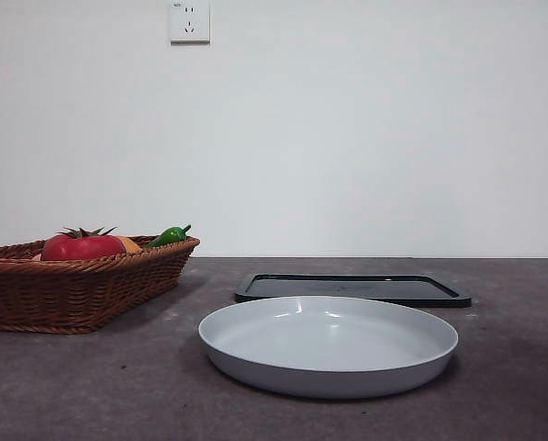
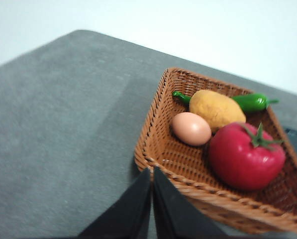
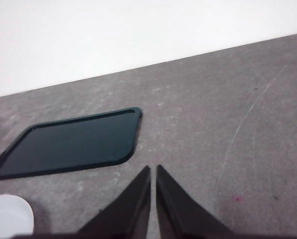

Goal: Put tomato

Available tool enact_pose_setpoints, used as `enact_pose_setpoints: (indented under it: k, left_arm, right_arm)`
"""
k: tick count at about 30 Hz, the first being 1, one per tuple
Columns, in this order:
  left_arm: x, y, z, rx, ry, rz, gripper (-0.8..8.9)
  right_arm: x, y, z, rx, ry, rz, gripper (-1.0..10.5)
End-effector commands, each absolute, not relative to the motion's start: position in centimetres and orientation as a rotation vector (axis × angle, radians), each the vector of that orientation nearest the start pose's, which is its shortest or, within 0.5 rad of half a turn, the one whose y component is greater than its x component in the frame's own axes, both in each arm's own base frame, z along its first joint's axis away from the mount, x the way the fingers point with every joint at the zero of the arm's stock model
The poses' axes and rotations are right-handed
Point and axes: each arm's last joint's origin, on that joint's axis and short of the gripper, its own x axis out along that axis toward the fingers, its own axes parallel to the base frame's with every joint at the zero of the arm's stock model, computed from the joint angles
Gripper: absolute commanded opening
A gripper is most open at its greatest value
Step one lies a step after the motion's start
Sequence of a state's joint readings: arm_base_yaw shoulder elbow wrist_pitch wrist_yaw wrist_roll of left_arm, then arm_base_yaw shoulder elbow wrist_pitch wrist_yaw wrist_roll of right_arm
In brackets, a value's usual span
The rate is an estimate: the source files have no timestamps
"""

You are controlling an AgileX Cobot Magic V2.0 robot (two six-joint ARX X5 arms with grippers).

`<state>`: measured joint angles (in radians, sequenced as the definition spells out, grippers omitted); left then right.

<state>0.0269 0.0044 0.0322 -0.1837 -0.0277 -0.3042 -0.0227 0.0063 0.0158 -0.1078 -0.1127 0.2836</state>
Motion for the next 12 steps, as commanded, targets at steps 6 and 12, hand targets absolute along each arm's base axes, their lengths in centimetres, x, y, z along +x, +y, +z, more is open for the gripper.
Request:
enact_pose_setpoints:
  k: [6,12]
  left_arm:
    - [9.4,0.1,15.7,-0.486,0.163,0.007,0.08]
    - [9.1,0.0,17.2,-0.543,0.159,-0.026,0.10]
  right_arm:
    - [9.6,0.2,16.3,0.426,0.101,0.099,0.1]
    - [8.9,0.3,18.9,0.438,0.058,0.126,0.1]
